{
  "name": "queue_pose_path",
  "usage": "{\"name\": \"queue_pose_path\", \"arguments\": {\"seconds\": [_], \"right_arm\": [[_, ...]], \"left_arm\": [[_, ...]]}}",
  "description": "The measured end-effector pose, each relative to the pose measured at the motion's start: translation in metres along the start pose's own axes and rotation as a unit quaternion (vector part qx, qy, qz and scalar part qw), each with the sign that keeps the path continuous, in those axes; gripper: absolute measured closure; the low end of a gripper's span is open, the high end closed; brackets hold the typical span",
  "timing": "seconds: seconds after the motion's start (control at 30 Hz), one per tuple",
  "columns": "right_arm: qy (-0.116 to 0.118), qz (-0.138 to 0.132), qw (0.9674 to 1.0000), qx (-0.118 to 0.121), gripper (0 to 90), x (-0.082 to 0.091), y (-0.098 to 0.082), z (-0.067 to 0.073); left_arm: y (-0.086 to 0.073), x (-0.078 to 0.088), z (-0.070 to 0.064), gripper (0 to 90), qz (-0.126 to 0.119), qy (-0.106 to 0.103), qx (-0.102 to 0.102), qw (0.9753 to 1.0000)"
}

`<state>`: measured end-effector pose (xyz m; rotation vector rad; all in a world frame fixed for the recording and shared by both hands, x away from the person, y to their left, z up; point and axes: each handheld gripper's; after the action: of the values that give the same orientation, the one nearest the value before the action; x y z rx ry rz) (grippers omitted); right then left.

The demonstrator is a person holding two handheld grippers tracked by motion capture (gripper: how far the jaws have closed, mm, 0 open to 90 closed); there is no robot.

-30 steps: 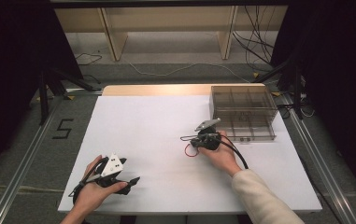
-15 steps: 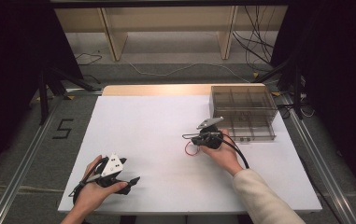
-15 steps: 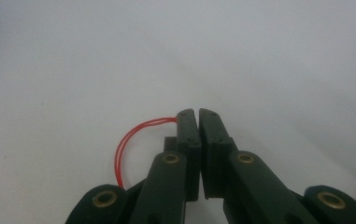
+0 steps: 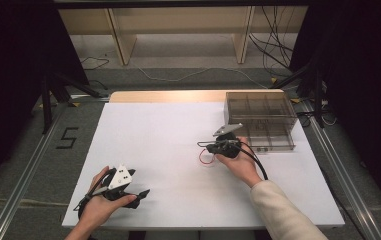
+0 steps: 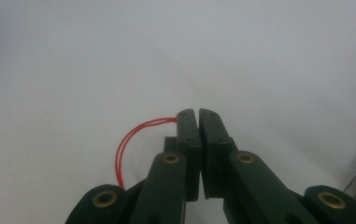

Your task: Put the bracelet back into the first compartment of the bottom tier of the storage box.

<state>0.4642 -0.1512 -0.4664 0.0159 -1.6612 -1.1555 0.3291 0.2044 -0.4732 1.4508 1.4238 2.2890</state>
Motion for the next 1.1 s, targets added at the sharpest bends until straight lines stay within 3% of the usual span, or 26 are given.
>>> {"name": "queue_pose_path", "arguments": {"seconds": [1.1], "right_arm": [[-0.016, -0.019, 0.9996, -0.011, 88.2, 0.016, 0.001, -0.012]], "left_arm": [[0.0, 0.0, 0.0, 16.9, 0.0, 0.0, 0.0, 1.0]]}}
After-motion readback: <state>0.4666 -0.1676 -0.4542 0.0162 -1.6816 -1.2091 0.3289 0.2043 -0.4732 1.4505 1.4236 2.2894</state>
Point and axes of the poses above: each handheld gripper's, and its own axes: x roughly backward along the jaws, y roughly out of its top, z roughly to its left, and after that the axes turned 3 degrees about z, right-handed
